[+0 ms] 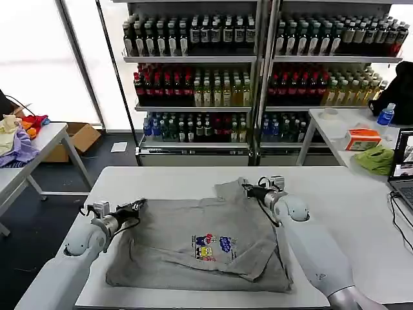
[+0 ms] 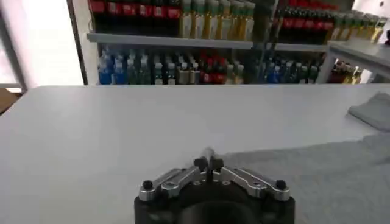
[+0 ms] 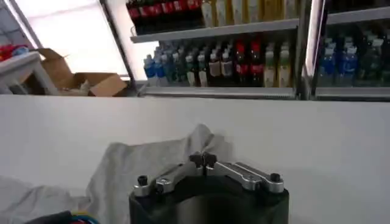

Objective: Fold and organize the clothes.

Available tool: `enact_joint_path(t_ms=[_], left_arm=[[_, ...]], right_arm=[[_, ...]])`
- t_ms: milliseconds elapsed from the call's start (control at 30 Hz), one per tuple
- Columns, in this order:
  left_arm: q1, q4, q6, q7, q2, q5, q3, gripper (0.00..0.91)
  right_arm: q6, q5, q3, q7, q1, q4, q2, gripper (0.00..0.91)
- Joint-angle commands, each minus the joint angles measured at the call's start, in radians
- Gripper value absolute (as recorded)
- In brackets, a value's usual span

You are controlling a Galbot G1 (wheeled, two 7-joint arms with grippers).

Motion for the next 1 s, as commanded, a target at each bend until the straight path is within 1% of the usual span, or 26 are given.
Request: enact_joint_path(t_ms=[33, 100, 267, 367, 500, 567, 600, 733, 800, 900, 933, 1000], left_arm=[[0.029, -0.113, -0.032, -0.055, 0.024, -0.044, -0.037, 0.010], [0.062, -0.166, -0.032, -0.061, 0.036, -0.056, -0.062, 0.010], [0.163, -0.310, -0.031, -0.060, 0.065, -0.081, -0.138, 0.010], [0.230, -0.383, -0.031, -0.061, 0.088, -0.088, -0.173, 0.010], [0.328, -0.469, -0.034, -0.067, 0.110, -0.079, -0.227, 0.010], [0.364, -0.491, -0.035, -0.070, 0.125, -0.078, -0.253, 0.010], [0.385, -0.501, -0.036, -0.070, 0.129, -0.076, -0.262, 0.010], [0.479, -0.538, -0.027, -0.080, 0.154, -0.072, -0.304, 0.010], [0.531, -0.557, -0.028, -0.077, 0.159, -0.062, -0.325, 0.010], [0.623, -0.602, -0.028, -0.080, 0.158, -0.052, -0.369, 0.010], [0.674, -0.617, -0.031, -0.078, 0.154, -0.048, -0.390, 0.010], [0.726, -0.638, -0.031, -0.078, 0.146, -0.042, -0.417, 0.010]], right_arm=[[-0.018, 0.138, 0.057, 0.060, -0.093, 0.215, -0.031, 0.000], [-0.022, 0.160, 0.072, 0.070, -0.140, 0.298, -0.059, 0.000], [-0.024, 0.180, 0.112, 0.084, -0.204, 0.393, -0.113, 0.000], [-0.024, 0.211, 0.148, 0.086, -0.256, 0.466, -0.149, 0.000], [-0.027, 0.263, 0.247, 0.085, -0.411, 0.621, -0.218, 0.000], [-0.029, 0.284, 0.279, 0.086, -0.481, 0.671, -0.233, 0.000], [-0.030, 0.290, 0.316, 0.084, -0.536, 0.708, -0.249, 0.000], [-0.037, 0.297, 0.397, 0.082, -0.636, 0.795, -0.264, 0.000], [-0.036, 0.295, 0.438, 0.072, -0.712, 0.835, -0.267, 0.000], [-0.036, 0.286, 0.484, 0.062, -0.816, 0.879, -0.256, 0.000], [-0.036, 0.279, 0.492, 0.057, -0.841, 0.889, -0.251, 0.000], [-0.031, 0.249, 0.509, 0.047, -0.912, 0.917, -0.231, 0.000]])
